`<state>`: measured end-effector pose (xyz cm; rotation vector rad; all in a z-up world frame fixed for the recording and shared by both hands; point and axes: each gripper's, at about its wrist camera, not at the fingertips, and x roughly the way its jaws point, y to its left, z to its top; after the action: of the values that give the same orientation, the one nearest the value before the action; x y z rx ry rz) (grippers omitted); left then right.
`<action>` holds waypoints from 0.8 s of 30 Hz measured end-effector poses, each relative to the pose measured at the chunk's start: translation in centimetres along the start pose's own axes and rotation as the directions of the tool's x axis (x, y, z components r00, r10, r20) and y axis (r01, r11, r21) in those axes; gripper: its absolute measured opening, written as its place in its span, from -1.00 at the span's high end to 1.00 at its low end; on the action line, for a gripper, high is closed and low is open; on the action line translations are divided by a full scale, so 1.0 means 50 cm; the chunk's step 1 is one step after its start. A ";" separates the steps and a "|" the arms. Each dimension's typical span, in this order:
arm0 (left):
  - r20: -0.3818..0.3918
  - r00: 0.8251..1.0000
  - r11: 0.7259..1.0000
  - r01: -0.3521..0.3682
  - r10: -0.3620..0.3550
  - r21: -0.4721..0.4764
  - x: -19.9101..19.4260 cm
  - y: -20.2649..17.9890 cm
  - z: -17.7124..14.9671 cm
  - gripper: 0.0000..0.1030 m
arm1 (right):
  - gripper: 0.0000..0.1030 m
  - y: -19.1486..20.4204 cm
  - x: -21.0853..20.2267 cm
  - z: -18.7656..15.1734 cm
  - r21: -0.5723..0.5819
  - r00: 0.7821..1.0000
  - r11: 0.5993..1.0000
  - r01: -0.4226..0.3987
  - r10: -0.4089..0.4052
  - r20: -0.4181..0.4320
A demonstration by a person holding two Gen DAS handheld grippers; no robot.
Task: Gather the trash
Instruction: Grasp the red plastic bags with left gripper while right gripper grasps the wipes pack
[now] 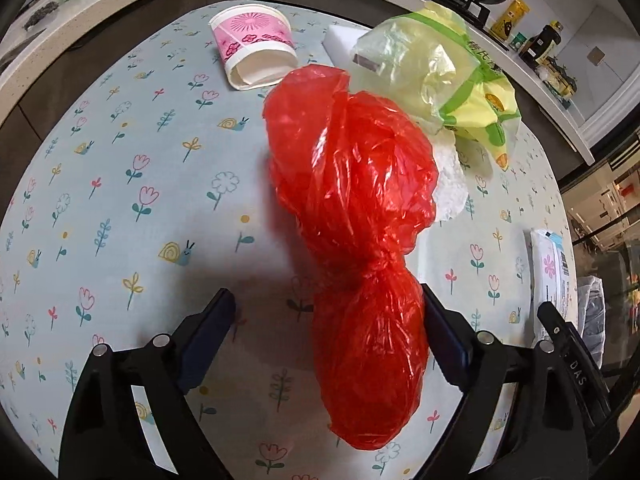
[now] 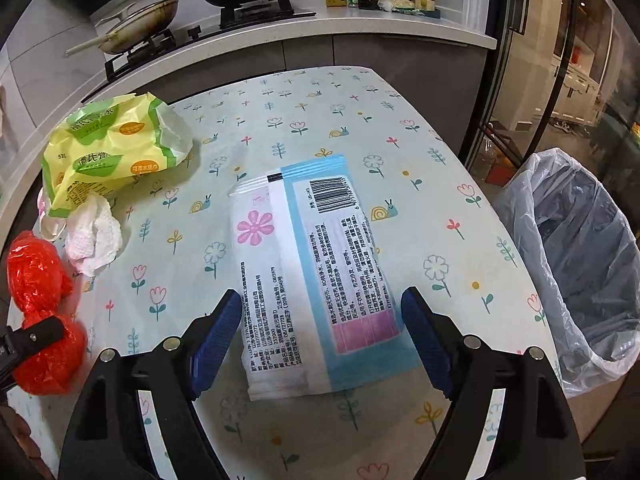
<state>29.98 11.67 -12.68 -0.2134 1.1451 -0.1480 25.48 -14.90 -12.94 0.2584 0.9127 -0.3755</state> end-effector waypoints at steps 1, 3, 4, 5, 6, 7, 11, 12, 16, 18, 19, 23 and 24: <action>0.000 1.000 1.000 0.000 0.000 0.021 0.001 -0.009 -0.001 -0.51 | -0.52 0.000 0.001 0.002 0.000 1.000 1.000 -0.002 0.002 0.000; -0.001 1.000 0.998 0.003 -0.003 0.055 0.002 -0.025 -0.001 -0.31 | -0.50 -0.002 0.002 0.002 0.000 1.000 1.000 -0.010 0.010 0.003; -0.002 1.000 0.998 0.008 -0.008 0.064 0.002 -0.031 -0.001 -0.25 | -0.46 -0.003 0.002 0.002 -0.001 1.000 1.000 -0.018 0.018 0.003; -0.006 1.000 0.997 0.017 -0.017 0.072 0.002 -0.037 -0.002 -0.12 | -0.40 -0.003 0.002 0.003 -0.004 1.000 1.000 -0.024 0.024 0.003; -0.009 1.000 0.997 0.022 -0.021 0.080 0.003 -0.042 -0.002 0.07 | -0.37 -0.002 0.001 0.003 -0.007 1.000 1.000 -0.023 0.023 0.006; -0.011 1.000 0.996 0.024 -0.023 0.089 0.002 -0.048 -0.003 0.14 | -0.30 -0.002 0.000 0.003 -0.011 1.000 1.000 -0.025 0.025 0.007; -0.011 0.999 0.993 0.031 -0.030 0.116 0.000 -0.071 -0.011 0.30 | -0.14 -0.011 -0.007 0.003 -0.011 0.999 0.999 -0.052 0.052 0.005; -0.013 0.999 0.992 0.033 -0.032 0.121 -0.001 -0.076 -0.014 0.33 | -0.13 -0.015 -0.009 0.003 -0.006 0.998 0.998 -0.059 0.059 0.006; -0.011 0.999 0.989 0.040 -0.039 0.141 -0.012 -0.097 -0.022 0.36 | -0.05 -0.034 -0.025 0.001 0.018 0.997 0.997 -0.080 0.080 0.011; -0.008 0.999 0.988 0.046 -0.045 0.146 -0.019 -0.107 -0.025 0.37 | -0.02 -0.044 -0.034 0.000 0.030 0.996 0.996 -0.090 0.089 0.016; -0.005 0.999 0.988 0.048 -0.048 0.149 -0.023 -0.112 -0.027 0.37 | -0.01 -0.047 -0.038 0.000 0.034 0.996 0.995 -0.093 0.093 0.019; 0.010 0.998 0.985 0.058 -0.060 0.161 -0.041 -0.134 -0.034 0.38 | 0.02 -0.062 -0.059 0.003 0.044 0.994 0.993 -0.108 0.106 0.037; 0.014 0.998 0.985 0.062 -0.065 0.163 -0.048 -0.139 -0.037 0.38 | 0.02 -0.065 -0.064 0.002 0.046 0.993 0.993 -0.111 0.109 0.041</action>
<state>27.28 5.30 -9.62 -0.1058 1.1017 -0.2942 22.42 -17.22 -10.49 0.3432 0.8486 -0.3000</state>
